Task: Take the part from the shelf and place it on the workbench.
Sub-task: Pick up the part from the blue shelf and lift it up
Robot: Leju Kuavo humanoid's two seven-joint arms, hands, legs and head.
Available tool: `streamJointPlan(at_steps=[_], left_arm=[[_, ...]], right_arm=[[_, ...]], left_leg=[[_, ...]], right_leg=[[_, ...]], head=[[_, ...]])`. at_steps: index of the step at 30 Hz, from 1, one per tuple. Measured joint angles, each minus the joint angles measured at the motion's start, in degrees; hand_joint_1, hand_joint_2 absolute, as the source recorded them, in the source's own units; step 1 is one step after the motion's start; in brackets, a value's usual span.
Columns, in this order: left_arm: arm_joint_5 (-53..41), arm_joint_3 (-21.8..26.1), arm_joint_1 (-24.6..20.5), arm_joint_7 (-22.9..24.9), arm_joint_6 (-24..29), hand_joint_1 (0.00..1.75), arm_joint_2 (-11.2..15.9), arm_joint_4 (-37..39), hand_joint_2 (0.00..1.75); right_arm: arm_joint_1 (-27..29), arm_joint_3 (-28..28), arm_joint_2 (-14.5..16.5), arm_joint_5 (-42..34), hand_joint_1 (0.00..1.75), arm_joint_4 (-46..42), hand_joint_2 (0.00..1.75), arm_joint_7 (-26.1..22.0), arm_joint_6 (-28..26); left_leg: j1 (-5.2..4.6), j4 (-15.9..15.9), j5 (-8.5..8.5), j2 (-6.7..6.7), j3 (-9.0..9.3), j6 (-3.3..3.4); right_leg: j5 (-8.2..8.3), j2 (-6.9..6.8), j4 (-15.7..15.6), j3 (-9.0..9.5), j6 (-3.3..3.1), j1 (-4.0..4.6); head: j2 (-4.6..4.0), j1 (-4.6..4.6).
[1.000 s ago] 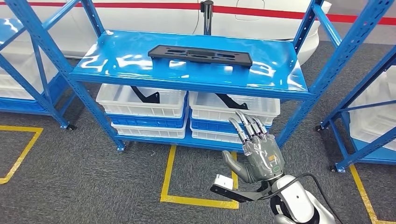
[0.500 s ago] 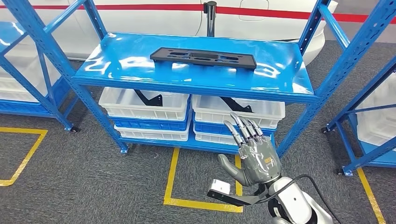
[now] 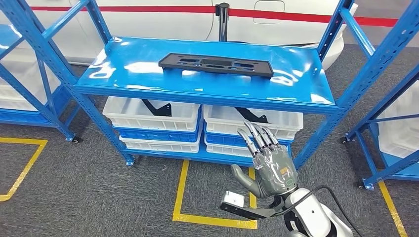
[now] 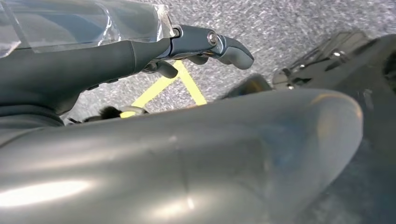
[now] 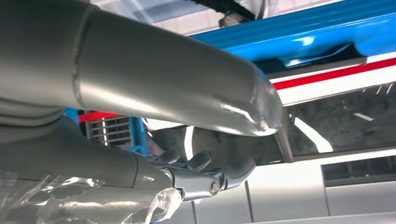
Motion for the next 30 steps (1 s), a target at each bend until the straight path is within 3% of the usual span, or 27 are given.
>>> streamJointPlan(at_steps=[2,3,5,6,7,8,9,10,12,15,17,19,21,22,23,24,26,27,30], left_arm=[[0.08,0.0,0.0,0.04,0.25,0.0,0.02,0.02,0.0],[0.12,0.0,-0.01,0.05,0.46,0.0,0.03,0.03,0.0],[0.2,0.0,-0.03,0.05,0.82,0.0,0.03,0.05,0.0],[0.21,0.0,0.02,0.03,0.87,0.0,0.01,0.05,0.0],[0.24,0.0,0.09,0.01,0.87,0.0,0.0,0.05,0.0],[0.27,0.0,0.17,-0.03,0.87,0.0,-0.01,0.05,0.0],[0.3,0.0,0.22,-0.08,0.87,0.0,-0.01,0.05,0.0],[0.34,0.0,0.23,-0.12,0.87,0.0,-0.02,0.05,0.0],[0.46,0.0,0.12,-0.16,0.87,0.0,-0.05,0.06,0.0],[0.59,0.0,-0.03,-0.18,0.87,0.0,-0.09,0.07,0.0],[0.61,0.0,-0.04,-0.18,0.87,0.0,-0.11,0.07,0.0],[0.63,0.0,-0.02,-0.18,0.88,0.0,-0.13,0.07,0.0],[0.65,0.0,0.07,-0.18,0.88,0.0,-0.14,0.07,0.0],[0.65,0.0,0.16,-0.18,0.87,0.0,-0.15,0.07,0.0],[0.67,0.0,0.23,-0.18,0.86,0.0,-0.15,0.07,0.0],[0.7,0.0,0.29,-0.18,0.85,0.0,-0.15,0.07,0.0],[0.78,0.01,0.34,-0.18,0.86,0.0,-0.13,0.1,0.0],[0.8,0.01,0.32,-0.18,0.9,0.0,-0.13,0.14,0.0],[0.82,0.0,0.26,-0.19,1.03,0.0,-0.18,0.25,0.0]], right_arm=[[0.02,-0.04,-0.01,0.0,0.0,-0.05,0.0,0.01,-0.07],[0.03,-0.06,-0.02,0.0,0.0,-0.1,0.0,0.0,-0.12],[0.15,-0.01,-0.04,0.0,0.0,-0.15,0.0,-0.04,-0.2],[0.25,0.04,-0.06,0.0,0.0,-0.15,0.0,-0.07,-0.21],[0.34,0.11,-0.06,0.0,0.0,-0.14,0.0,-0.09,-0.21],[0.39,0.17,-0.06,0.0,0.0,-0.14,0.0,-0.11,-0.22],[0.38,0.21,-0.06,0.0,0.0,-0.14,0.0,-0.14,-0.22],[0.37,0.23,-0.06,0.0,0.0,-0.14,0.0,-0.15,-0.23],[0.28,0.26,-0.06,0.01,0.0,-0.15,0.0,-0.17,-0.24],[0.18,0.31,-0.02,0.01,0.0,-0.21,0.0,-0.22,-0.25],[0.05,0.32,-0.02,0.02,0.0,-0.33,0.0,-0.25,-0.25],[-0.09,0.33,-0.03,0.02,0.0,-0.42,0.0,-0.29,-0.24],[-0.1,0.45,-0.01,0.01,0.0,-0.42,0.0,-0.32,-0.22],[-0.09,0.54,0.0,0.01,0.0,-0.42,0.0,-0.32,-0.21],[-0.08,0.64,0.01,0.02,0.0,-0.42,0.0,-0.32,-0.21],[-0.11,0.73,0.01,0.02,0.0,-0.42,0.0,-0.33,-0.21],[-0.18,0.84,0.01,0.02,0.0,-0.42,0.0,-0.33,-0.2],[-0.25,0.87,0.01,0.02,0.0,-0.43,0.0,-0.33,-0.19],[-0.36,0.96,0.02,0.02,0.0,-0.47,0.0,-0.33,-0.16]], left_leg=[[0.16,-0.51,-0.05,-0.01,0.67,0.77],[0.28,-0.72,-0.14,0.01,1.07,1.11],[0.27,-0.76,-0.59,0.0,1.57,1.52],[0.28,-0.76,-0.85,-0.05,1.8,1.56],[0.3,-0.75,-1.13,-0.13,2.09,1.52],[0.34,-0.74,-1.45,-0.21,2.51,1.41],[0.4,-0.74,-1.85,-0.3,3.05,1.24],[0.45,-0.74,-2.28,-0.36,3.59,0.99],[0.29,-0.72,-3.28,-0.41,4.23,0.32],[0.19,-1.08,-4.23,-0.38,4.71,-0.7],[0.36,0.43,-5.15,-0.22,4.62,-1.33],[0.49,7.08,-7.6,-0.05,1.35,-1.84],[0.55,15.81,-9.88,-0.01,-4.4,-2.11],[0.54,17.99,-9.66,-0.01,-6.45,-2.1],[0.51,17.76,-8.16,-0.01,-7.37,-1.99],[0.46,15.08,-5.59,-0.01,-7.06,-1.75],[0.12,6.55,-0.07,-0.01,-4.5,-0.85],[-0.13,3.29,1.39,0.06,-3.34,-0.39],[-0.49,0.12,1.35,0.18,-1.69,0.63]], right_leg=[[-1.2,-0.05,1.84,-0.49,0.61,-0.14],[-2.57,-0.06,4.65,-1.72,0.85,-0.21],[-5.85,-0.06,12.95,-6.14,1.2,-0.29],[-6.64,-0.07,16.33,-8.33,1.34,-0.33],[-6.28,-0.07,17.72,-9.66,1.43,-0.38],[-4.68,-0.08,16.67,-9.78,1.47,-0.45],[-2.21,-0.09,13.43,-8.75,1.48,-0.53],[0.39,-0.12,9.02,-7.06,1.48,-0.62],[2.93,-0.05,2.24,-4.1,1.17,-0.53],[2.28,0.19,0.62,-3.04,-0.03,-0.23],[1.86,0.18,0.41,-2.32,-0.81,-0.35],[1.28,0.07,0.28,-1.46,-1.49,-0.51],[0.48,0.1,0.29,-0.66,-1.78,-0.46],[0.0,0.16,0.29,-0.12,-1.76,-0.44],[-0.53,0.22,0.28,0.57,-1.69,-0.42],[-1.1,0.25,0.27,1.37,-1.59,-0.39],[-2.28,0.26,0.19,2.82,-1.28,-0.31],[-2.81,0.33,0.01,3.35,-0.99,-0.29],[-3.07,0.52,-0.59,4.69,0.08,-0.25]], head=[[0.0,0.07],[0.0,0.1],[0.0,0.15],[0.0,0.17],[0.0,0.19],[0.0,0.2],[0.0,0.21],[0.0,0.21],[0.0,0.19],[0.0,0.13],[0.0,0.06],[0.0,-0.08],[0.0,-0.15],[0.0,-0.15],[0.0,-0.15],[0.0,-0.15],[0.0,-0.15],[0.0,-0.14],[0.0,-0.14]])
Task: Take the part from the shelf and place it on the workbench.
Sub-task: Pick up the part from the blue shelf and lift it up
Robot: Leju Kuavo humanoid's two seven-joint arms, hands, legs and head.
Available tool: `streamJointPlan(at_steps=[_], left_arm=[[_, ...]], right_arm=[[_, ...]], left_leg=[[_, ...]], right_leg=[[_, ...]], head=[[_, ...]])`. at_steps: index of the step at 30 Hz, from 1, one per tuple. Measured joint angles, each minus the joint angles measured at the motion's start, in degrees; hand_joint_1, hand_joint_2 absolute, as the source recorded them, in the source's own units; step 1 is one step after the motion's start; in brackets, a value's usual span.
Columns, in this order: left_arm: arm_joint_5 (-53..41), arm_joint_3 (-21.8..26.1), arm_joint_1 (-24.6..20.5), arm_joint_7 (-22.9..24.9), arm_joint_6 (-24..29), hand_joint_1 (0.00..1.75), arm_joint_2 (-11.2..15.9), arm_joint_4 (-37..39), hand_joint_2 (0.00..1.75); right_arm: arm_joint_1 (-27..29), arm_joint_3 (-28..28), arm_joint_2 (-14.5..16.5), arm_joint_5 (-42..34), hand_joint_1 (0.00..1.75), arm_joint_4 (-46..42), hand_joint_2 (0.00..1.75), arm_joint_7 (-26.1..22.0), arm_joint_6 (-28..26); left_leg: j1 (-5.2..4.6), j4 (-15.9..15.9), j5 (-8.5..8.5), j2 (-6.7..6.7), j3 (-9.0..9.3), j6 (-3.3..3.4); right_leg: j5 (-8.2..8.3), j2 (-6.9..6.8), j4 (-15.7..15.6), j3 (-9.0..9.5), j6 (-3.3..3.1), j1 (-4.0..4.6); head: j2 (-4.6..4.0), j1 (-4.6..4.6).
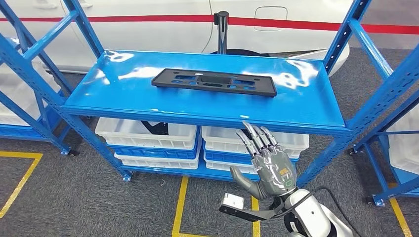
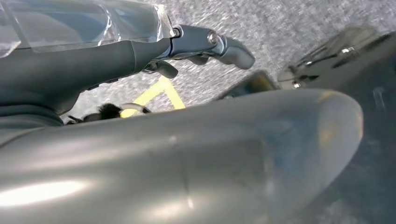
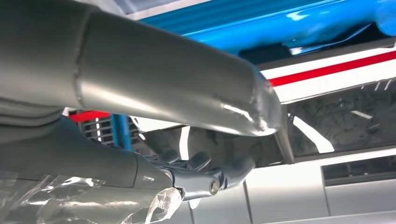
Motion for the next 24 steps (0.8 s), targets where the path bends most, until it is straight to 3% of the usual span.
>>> streamJointPlan(at_steps=[2,3,6,7,8,9,11,13,16,18,20,22,23,24], left_arm=[[0.0,0.01,0.06,-0.02,0.09,0.0,-0.04,0.04,0.0],[0.0,0.02,0.03,-0.03,0.35,0.0,-0.05,0.06,0.0],[0.0,0.02,-0.1,-0.05,1.32,0.0,-0.15,0.09,0.0],[0.0,0.02,-0.03,-0.06,1.42,0.0,-0.2,0.09,0.0],[0.0,0.02,0.05,-0.07,1.4,0.0,-0.23,0.09,0.0],[0.0,0.02,0.13,-0.07,1.4,0.0,-0.25,0.09,0.0],[0.0,0.02,0.17,-0.14,1.4,0.0,-0.26,0.09,0.0],[-0.02,0.02,0.07,-0.26,1.41,0.0,-0.27,0.09,0.0],[-0.1,0.02,-0.07,-0.44,1.4,0.0,-0.34,0.11,0.0],[-0.16,0.02,-0.16,-0.54,1.4,0.0,-0.37,0.11,0.0],[-0.21,0.02,-0.17,-0.58,1.4,0.0,-0.37,0.11,0.0],[-0.25,0.02,-0.03,-0.58,1.4,0.0,-0.38,0.11,0.0],[-0.25,0.02,0.05,-0.58,1.4,0.0,-0.38,0.11,0.0],[-0.26,0.02,0.09,-0.58,1.4,0.0,-0.38,0.11,0.0]], right_arm=[[-0.04,0.03,-0.02,0.0,0.0,-0.02,0.0,0.01,0.0],[-0.13,0.03,-0.02,0.01,0.0,-0.03,0.0,0.01,-0.01],[-0.16,0.18,-0.03,0.01,0.0,-0.02,0.0,0.01,0.09],[-0.1,0.28,-0.03,0.0,0.0,-0.01,0.0,0.01,0.14],[-0.08,0.37,-0.03,0.0,0.0,0.0,0.0,0.01,0.19],[-0.07,0.41,-0.03,0.0,0.0,-0.01,0.0,0.01,0.2],[-0.05,0.44,-0.13,-0.01,0.0,0.0,0.0,0.01,0.23],[-0.07,0.51,-0.25,-0.02,0.0,0.05,0.0,0.03,0.35],[-0.28,0.57,-0.28,-0.02,0.0,0.03,0.0,-0.1,0.47],[-0.48,0.51,-0.28,-0.03,0.0,0.0,0.0,-0.28,0.48],[-0.61,0.49,-0.29,-0.07,0.0,0.0,0.0,-0.43,0.49],[-0.6,0.58,-0.22,-0.1,0.0,0.01,0.0,-0.54,0.51],[-0.59,0.64,-0.18,-0.11,0.0,0.01,0.0,-0.57,0.52],[-0.59,0.68,-0.15,-0.13,0.0,0.01,0.0,-0.59,0.52]], left_leg=[[0.33,-0.85,-0.34,-0.13,1.5,0.55],[0.5,-1.14,-0.59,-0.2,2.37,0.81],[0.66,-1.38,-1.87,-0.34,3.94,1.18],[0.66,-1.37,-2.4,-0.43,4.46,1.13],[0.67,-1.37,-2.96,-0.55,5.1,1.06],[0.68,-1.37,-3.58,-0.66,5.89,0.93],[0.66,-1.33,-4.93,-0.8,7.61,0.55],[0.52,-1.42,-6.15,-0.78,8.64,-0.08],[0.46,-0.73,-6.67,-0.64,9.13,-1.05],[0.58,3.3,-6.85,-0.47,7.31,-1.49],[0.75,11.2,-8.87,-0.32,2.37,-1.99],[0.82,17.32,-11.73,-0.29,-2.71,-2.25],[0.75,17.73,-12.16,-0.28,-4.12,-2.15],[0.63,16.15,-11.32,-0.28,-4.6,-1.88]], right_leg=[[0.08,-0.15,1.44,0.14,0.53,-0.03],[-0.43,-0.2,3.74,-0.95,0.74,-0.06],[-4.17,-0.29,14.32,-8.5,1.37,-0.19],[-5.04,-0.29,16.3,-10.72,1.55,-0.25],[-4.88,-0.3,16.45,-12.06,1.66,-0.3],[-3.33,-0.3,14.58,-12.41,1.69,-0.33],[2.91,-0.44,7.2,-11.25,1.41,-0.29],[6.82,-0.69,2.18,-10.22,0.83,-0.05],[6.82,-0.67,1.25,-9.48,-0.46,0.13],[6.21,-0.71,1.03,-8.42,-1.28,-0.05],[5.4,-0.78,0.97,-7.43,-1.79,-0.05],[4.47,-0.65,0.97,-6.46,-1.8,0.13],[3.95,-0.56,0.97,-5.81,-1.71,0.24],[3.38,-0.47,0.96,-5.05,-1.6,0.33]], head=[[0.0,0.07],[0.0,0.12],[0.0,0.28],[0.0,0.3],[0.0,0.31],[0.0,0.32],[0.0,0.31],[0.0,0.28],[0.0,0.19],[0.0,0.11],[0.0,0.01],[0.0,-0.02],[0.0,-0.03],[0.0,-0.03]])
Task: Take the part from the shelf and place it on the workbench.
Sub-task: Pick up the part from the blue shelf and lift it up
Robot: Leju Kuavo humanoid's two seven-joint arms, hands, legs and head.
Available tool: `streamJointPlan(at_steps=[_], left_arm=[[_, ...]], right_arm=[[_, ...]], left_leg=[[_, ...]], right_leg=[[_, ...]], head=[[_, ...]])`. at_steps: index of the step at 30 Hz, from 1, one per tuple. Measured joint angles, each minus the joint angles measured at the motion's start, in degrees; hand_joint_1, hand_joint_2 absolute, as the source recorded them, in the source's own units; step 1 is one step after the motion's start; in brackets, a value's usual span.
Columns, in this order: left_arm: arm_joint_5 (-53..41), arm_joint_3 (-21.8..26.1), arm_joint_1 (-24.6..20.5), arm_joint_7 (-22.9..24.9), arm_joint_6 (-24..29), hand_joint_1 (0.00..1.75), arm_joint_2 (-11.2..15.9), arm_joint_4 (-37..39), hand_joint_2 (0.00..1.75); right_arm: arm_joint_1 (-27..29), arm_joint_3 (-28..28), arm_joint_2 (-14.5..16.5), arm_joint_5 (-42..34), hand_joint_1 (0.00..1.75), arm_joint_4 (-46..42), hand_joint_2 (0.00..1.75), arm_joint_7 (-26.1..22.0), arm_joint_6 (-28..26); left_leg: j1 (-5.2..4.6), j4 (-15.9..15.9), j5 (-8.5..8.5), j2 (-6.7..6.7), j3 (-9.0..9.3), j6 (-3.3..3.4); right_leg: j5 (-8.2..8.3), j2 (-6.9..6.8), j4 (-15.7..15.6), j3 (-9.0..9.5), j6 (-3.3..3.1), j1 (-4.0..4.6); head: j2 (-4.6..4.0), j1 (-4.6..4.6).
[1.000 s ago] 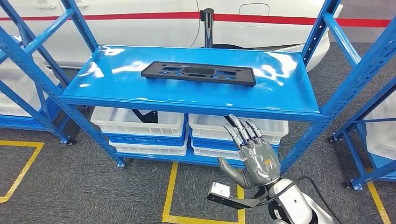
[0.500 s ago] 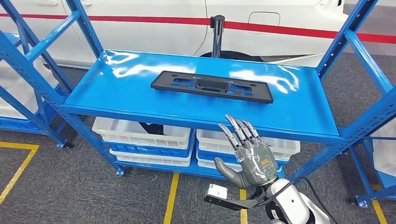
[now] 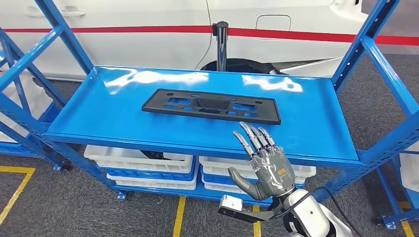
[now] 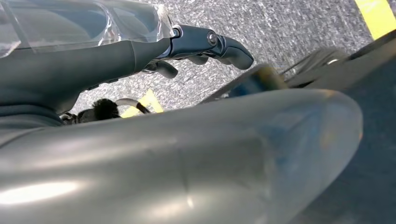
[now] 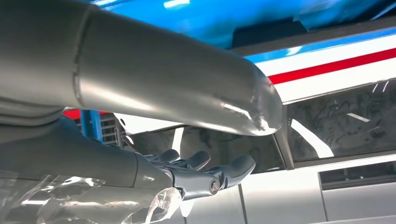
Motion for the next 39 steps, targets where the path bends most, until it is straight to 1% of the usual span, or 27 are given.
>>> streamJointPlan(at_steps=[1,3,4,5,7,9,10,12,13,14,15,16,18,19,20,23,25,27,28,29,30,31,33,34,35,37,39], left_arm=[[-0.02,0.0,0.03,0.0,0.0,0.0,0.01,0.0,0.0],[-0.07,0.0,0.08,0.0,0.01,0.0,0.02,0.02,0.0],[-0.08,0.0,0.07,0.0,0.01,0.0,0.02,0.03,0.0],[-0.09,0.0,0.07,0.0,0.01,0.0,0.01,0.05,0.0],[-0.11,0.0,0.03,0.0,-0.05,0.0,-0.03,0.07,0.0],[-0.14,0.0,-0.04,0.0,0.31,0.0,-0.04,0.07,0.0],[-0.15,0.0,-0.1,0.0,0.66,0.0,-0.04,0.08,0.0],[-0.16,0.0,-0.19,-0.03,1.23,0.0,-0.06,0.09,0.0],[-0.21,0.0,-0.16,-0.15,1.34,0.0,-0.07,0.09,0.0],[-0.25,0.0,-0.09,-0.31,1.36,0.0,-0.08,0.09,0.0],[-0.29,0.0,-0.03,-0.51,1.36,0.0,-0.08,0.09,0.0],[-0.32,0.0,0.01,-0.73,1.37,0.0,-0.08,0.09,0.0],[-0.31,0.0,-0.02,-0.95,1.38,0.0,-0.11,0.09,0.0],[-0.32,0.0,-0.07,-0.99,1.42,0.0,-0.14,0.1,0.0],[-0.34,0.0,-0.13,-0.97,1.46,0.0,-0.16,0.1,0.0],[-0.38,0.0,-0.14,-0.93,1.55,0.0,-0.19,0.13,0.0],[-0.42,0.0,-0.18,-0.93,1.53,0.0,-0.19,0.15,0.0],[-0.5,0.0,-0.29,-0.94,1.57,0.0,-0.21,0.15,0.0],[-0.54,0.0,-0.29,-0.94,1.59,0.0,-0.21,0.15,0.0],[-0.55,0.0,-0.25,-0.93,1.6,0.0,-0.21,0.15,0.0],[-0.56,0.0,-0.2,-0.93,1.58,0.0,-0.21,0.15,0.0],[-0.55,0.0,-0.16,-0.92,1.56,0.0,-0.2,0.15,0.0],[-0.55,0.0,-0.17,-0.88,1.53,0.0,-0.18,0.16,0.0],[-0.53,0.0,-0.21,-0.82,1.53,0.0,-0.16,0.16,0.0],[-0.49,0.0,-0.24,-0.72,1.53,0.0,-0.15,0.17,0.0],[-0.42,0.0,-0.22,-0.51,1.53,0.0,-0.13,0.17,0.0],[-0.39,0.0,-0.17,-0.4,1.58,0.0,-0.14,0.17,0.0]], right_arm=[[0.0,0.02,0.01,-0.02,0.0,0.0,0.0,-0.02,0.0],[-0.02,0.06,0.02,-0.04,0.0,0.02,0.0,-0.03,0.02],[-0.06,0.09,0.03,-0.05,0.0,0.03,0.0,-0.03,0.02],[-0.07,0.12,0.07,-0.05,0.0,0.03,0.0,-0.03,0.03],[-0.1,0.15,0.12,-0.06,0.0,0.02,0.0,-0.03,0.02],[-0.16,0.15,0.14,-0.05,0.0,0.02,0.0,-0.02,0.02],[-0.23,0.14,0.14,-0.05,0.0,0.02,0.0,-0.02,0.02],[-0.24,0.18,0.14,-0.05,0.0,0.01,0.0,-0.02,0.03],[-0.19,0.2,0.14,-0.05,0.0,0.0,0.44,-0.02,0.03],[-0.14,0.22,0.14,-0.05,0.0,0.0,0.87,-0.02,0.04],[-0.12,0.23,0.13,-0.05,0.0,0.0,1.31,-0.02,0.04],[-0.12,0.23,0.1,-0.05,0.0,0.0,1.75,-0.02,0.04],[-0.12,0.21,-0.01,-0.06,0.0,0.01,1.75,-0.02,0.05],[-0.12,0.21,-0.05,-0.08,0.0,0.01,1.75,-0.02,0.08],[-0.14,0.2,-0.09,-0.1,0.0,0.01,1.75,-0.06,0.11],[-0.16,0.2,-0.1,-0.14,0.0,-0.02,1.75,-0.09,0.18],[-0.26,0.21,-0.09,-0.15,0.0,-0.02,1.75,-0.08,0.19],[-0.29,0.24,-0.08,-0.16,0.0,-0.02,1.75,-0.18,0.22],[-0.23,0.28,-0.08,-0.17,0.0,-0.02,1.75,-0.25,0.23],[-0.17,0.34,-0.07,-0.19,0.0,-0.02,1.75,-0.28,0.25],[-0.14,0.39,-0.04,-0.21,0.0,-0.02,1.75,-0.31,0.26],[-0.13,0.44,0.02,-0.25,0.0,-0.02,1.75,-0.37,0.26],[-0.13,0.56,0.17,-0.4,0.0,-0.02,1.75,-0.57,0.25],[-0.13,0.65,0.25,-0.48,0.0,-0.02,1.75,-0.71,0.25],[-0.12,0.74,0.31,-0.53,0.0,-0.03,1.75,-0.85,0.25],[-0.06,0.94,0.44,-0.56,0.0,-0.03,1.75,-1.02,0.26],[0.01,1.08,0.57,-0.56,0.0,-0.05,1.75,-1.1,0.26]], left_leg=[[-0.18,-3.36,2.2,0.0,0.39,0.41],[-0.71,-11.26,8.34,0.0,2.05,1.28],[-0.93,-13.77,10.29,0.01,2.72,1.61],[-1.09,-15.06,11.3,-0.01,3.13,1.86],[-1.11,-15.48,11.08,-0.01,3.94,2.4],[-0.96,-15.73,10.94,-0.01,4.93,3.03],[-0.87,-15.8,10.76,0.0,5.35,3.32],[-0.86,-15.81,10.15,-0.03,5.93,3.75],[-0.86,-15.8,9.8,-0.09,6.29,3.83],[-0.87,-15.8,9.4,-0.19,6.73,3.84],[-0.87,-15.8,8.99,-0.32,7.29,3.8],[-0.89,-15.8,8.53,-0.45,7.94,3.71],[-0.98,-15.81,7.59,-0.59,9.11,3.4],[-1.06,-15.84,7.19,-0.6,9.43,3.16],[-1.12,-15.88,6.89,-0.59,9.63,2.88],[-1.31,-15.12,6.61,-0.59,9.95,1.98],[-1.18,-11.74,4.69,-0.5,8.6,1.27],[-0.66,-4.63,1.29,-0.36,4.68,0.49],[-0.43,-1.15,0.04,-0.3,2.48,0.2],[-0.28,0.94,-0.39,-0.23,0.86,0.01],[-0.2,0.85,0.31,-0.18,0.25,-0.1],[-0.15,-1.44,2.06,-0.12,0.75,-0.13],[-0.22,-10.15,6.93,-0.07,3.95,0.25],[-0.38,-13.54,8.15,-0.07,5.21,0.55],[-0.57,-15.66,8.94,-0.06,5.99,0.91],[-0.86,-16.26,9.01,-0.05,6.18,1.58],[-0.56,-16.8,9.91,0.04,6.79,2.27]], right_leg=[[-0.6,0.05,-0.01,0.85,0.1,0.05],[-1.77,0.12,-0.07,2.27,0.35,0.18],[-2.3,0.21,-0.13,2.68,0.57,0.24],[-2.61,0.32,-0.1,3.0,0.83,0.31],[-2.97,0.41,0.1,3.46,1.37,0.38],[-3.44,0.31,2.48,2.77,1.86,0.31],[-4.25,0.25,5.22,1.33,2.12,0.26],[-7.1,0.2,12.92,-3.57,2.55,0.18],[-8.48,0.2,15.95,-5.97,2.67,0.17],[-9.01,0.19,17.31,-7.65,2.69,0.17],[-8.18,0.2,16.48,-8.3,2.6,0.17],[-6.02,0.2,13.67,-7.96,2.4,0.2],[-0.21,0.16,5.72,-5.98,1.66,0.43],[1.47,0.14,2.99,-5.25,1.32,0.61],[2.56,0.14,1.46,-4.92,0.94,0.78],[3.15,0.09,0.66,-4.21,-0.01,0.55],[3.07,-0.07,0.28,-3.29,-0.45,0.14],[2.86,-0.1,0.15,-2.98,-0.68,0.03],[2.74,-0.03,0.16,-2.97,-0.7,0.02],[2.62,0.05,0.17,-2.92,-0.71,-0.01],[2.49,0.11,0.17,-2.81,-0.67,-0.03],[2.35,0.18,0.17,-2.64,-0.6,-0.04],[2.05,0.24,0.18,-2.17,-0.34,0.0],[1.92,0.26,0.19,-2.05,-0.16,0.04],[1.77,0.28,0.19,-2.02,0.09,0.08],[1.55,0.31,0.09,-1.99,0.71,0.08],[0.81,0.25,0.8,-2.06,1.37,0.02]], head=[[0.0,0.0],[0.0,-0.01],[0.0,0.01],[0.0,0.03],[0.0,0.08],[0.0,0.16],[0.0,0.2],[0.0,0.27],[0.0,0.27],[0.0,0.27],[0.0,0.28],[0.0,0.28],[0.0,0.22],[0.0,0.2],[0.0,0.2],[0.0,0.25],[0.0,0.06],[0.0,-0.14],[0.0,-0.14],[0.0,-0.15],[0.0,-0.15],[0.0,-0.15],[0.0,-0.16],[0.0,-0.15],[0.0,-0.15],[0.0,-0.14],[0.0,-0.09]])
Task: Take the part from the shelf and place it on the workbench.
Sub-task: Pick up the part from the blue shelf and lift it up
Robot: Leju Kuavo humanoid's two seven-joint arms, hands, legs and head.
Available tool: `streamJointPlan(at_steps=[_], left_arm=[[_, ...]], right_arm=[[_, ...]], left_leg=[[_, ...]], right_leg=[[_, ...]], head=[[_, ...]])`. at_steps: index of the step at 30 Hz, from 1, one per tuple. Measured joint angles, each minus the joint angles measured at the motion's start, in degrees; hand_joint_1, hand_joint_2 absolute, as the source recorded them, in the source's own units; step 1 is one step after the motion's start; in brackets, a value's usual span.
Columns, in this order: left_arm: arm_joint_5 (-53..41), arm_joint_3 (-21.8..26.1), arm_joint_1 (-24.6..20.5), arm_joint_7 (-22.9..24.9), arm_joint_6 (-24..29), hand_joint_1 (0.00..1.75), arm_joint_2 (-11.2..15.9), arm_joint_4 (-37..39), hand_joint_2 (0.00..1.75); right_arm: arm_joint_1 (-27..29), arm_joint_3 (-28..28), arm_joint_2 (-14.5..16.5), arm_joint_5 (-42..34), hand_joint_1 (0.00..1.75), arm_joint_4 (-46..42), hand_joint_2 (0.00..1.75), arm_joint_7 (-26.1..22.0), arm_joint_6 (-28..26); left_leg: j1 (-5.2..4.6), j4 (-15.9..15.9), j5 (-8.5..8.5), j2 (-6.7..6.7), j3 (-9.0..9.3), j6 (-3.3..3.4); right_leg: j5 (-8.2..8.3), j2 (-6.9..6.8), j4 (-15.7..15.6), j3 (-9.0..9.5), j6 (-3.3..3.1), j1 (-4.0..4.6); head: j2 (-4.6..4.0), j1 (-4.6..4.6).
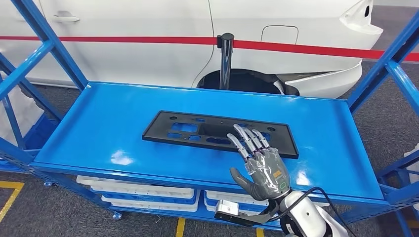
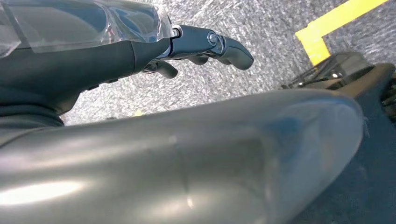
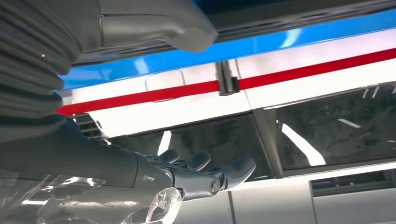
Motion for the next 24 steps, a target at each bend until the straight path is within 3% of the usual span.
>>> streamJointPlan(at_steps=[2,4,5,6,7,10,12,15,17,19,20,21,22,24], left_arm=[[0.0,0.0,-0.07,0.01,0.34,0.0,-0.01,0.0,0.0],[0.0,0.0,-0.12,0.01,0.66,0.0,-0.01,0.0,0.0],[0.0,0.0,-0.1,0.01,0.69,0.0,-0.01,0.0,0.0],[-0.01,0.0,-0.07,-0.01,0.7,0.0,-0.01,0.0,0.0],[-0.02,0.0,-0.04,-0.03,0.73,0.0,-0.01,0.0,0.0],[-0.15,0.0,-0.06,-0.24,0.8,0.0,0.01,0.0,0.0],[-0.19,0.0,-0.14,-0.48,0.8,0.0,0.03,0.0,0.0],[-0.2,0.0,-0.16,-0.71,0.8,0.0,0.1,0.0,0.0],[-0.2,0.0,-0.15,-0.8,0.8,0.0,0.17,0.0,0.0],[-0.2,0.0,-0.12,-0.84,0.8,0.0,0.18,0.0,0.0],[-0.2,0.0,-0.1,-0.85,0.8,0.0,0.18,0.0,0.0],[-0.2,0.0,-0.07,-0.86,0.8,0.0,0.18,0.0,0.0],[-0.2,0.0,-0.04,-0.86,0.8,0.0,0.18,0.0,0.0],[-0.21,0.0,-0.06,-0.83,0.8,0.0,0.22,0.01,0.0]], right_arm=[[0.08,0.09,0.09,0.02,0.0,-0.04,1.75,-0.16,-0.02],[0.4,0.32,0.18,0.03,0.0,-0.06,1.75,-0.44,-0.05],[0.66,0.49,0.22,0.04,0.0,-0.06,1.75,-0.59,-0.08],[0.88,0.68,0.28,0.04,0.0,-0.05,1.75,-0.77,-0.12],[1.07,0.84,0.33,0.05,0.0,-0.05,1.75,-0.91,-0.17],[1.32,1.25,0.55,0.04,0.0,-0.02,1.75,-1.14,-0.35],[1.5,1.48,0.71,0.0,0.0,0.04,1.75,-1.2,-0.44],[1.88,1.65,0.83,-0.19,0.0,0.1,1.75,-1.22,-0.48],[2.06,1.66,0.86,-0.47,0.0,0.22,1.75,-1.23,-0.52],[2.47,1.68,0.93,-0.67,0.0,0.43,1.75,-1.25,-0.58],[2.72,1.72,0.97,-0.69,0.0,0.55,1.75,-1.26,-0.6],[2.92,1.75,1.03,-0.7,0.0,0.67,1.75,-1.26,-0.61],[3.08,1.78,1.05,-0.71,0.0,0.8,1.75,-1.27,-0.61],[3.29,1.8,1.09,-0.78,0.0,1.04,1.75,-1.26,-0.61]], left_leg=[[0.38,-0.5,0.32,0.07,0.59,0.5],[0.39,-0.51,0.21,0.06,0.68,0.73],[0.39,-0.49,0.14,0.03,0.7,0.75],[0.41,-0.48,0.03,-0.03,0.76,0.73],[0.45,-0.46,-0.1,-0.11,0.9,0.64],[0.36,-0.31,-0.73,-0.26,1.42,-0.05],[0.12,-0.25,-1.06,-0.23,1.5,-0.58],[0.26,0.19,-1.64,-0.18,1.31,-1.36],[0.47,4.6,-4.21,-0.09,-0.7,-2.01],[0.61,13.25,-7.98,-0.01,-4.85,-2.51],[0.65,16.82,-9.05,-0.01,-6.73,-2.65],[0.65,18.31,-9.02,0.0,-7.69,-2.67],[0.65,17.21,-7.82,0.0,-7.43,-2.6],[0.61,8.96,-3.48,0.0,-3.85,-2.12]], right_leg=[[-2.79,-0.06,4.67,-2.03,0.52,-0.05],[-6.31,-0.06,12.64,-6.05,0.9,-0.17],[-7.03,-0.07,15.5,-7.68,1.06,-0.27],[-6.59,-0.09,16.25,-8.33,1.18,-0.38],[-5.05,-0.11,14.62,-7.79,1.27,-0.49],[0.79,-0.2,2.7,-2.43,1.21,-0.68],[1.59,-0.12,-0.63,-0.96,0.72,-0.57],[1.6,-0.08,-0.82,-0.86,-0.35,-0.52],[1.65,-0.16,-0.98,-0.71,-0.98,-0.72],[1.54,-0.17,-0.96,-0.68,-1.29,-0.7],[1.49,-0.16,-0.95,-0.67,-1.34,-0.68],[1.45,-0.14,-0.94,-0.62,-1.36,-0.66],[1.4,-0.11,-0.94,-0.54,-1.34,-0.65],[1.27,-0.03,-0.95,-0.27,-1.19,-0.64]], head=[[0.0,0.11],[0.0,0.19],[0.0,0.2],[0.0,0.21],[0.0,0.22],[0.0,0.22],[0.0,0.2],[0.0,0.18],[0.0,0.08],[0.0,-0.01],[0.0,-0.01],[0.0,-0.01],[0.0,-0.02],[0.0,-0.02]])
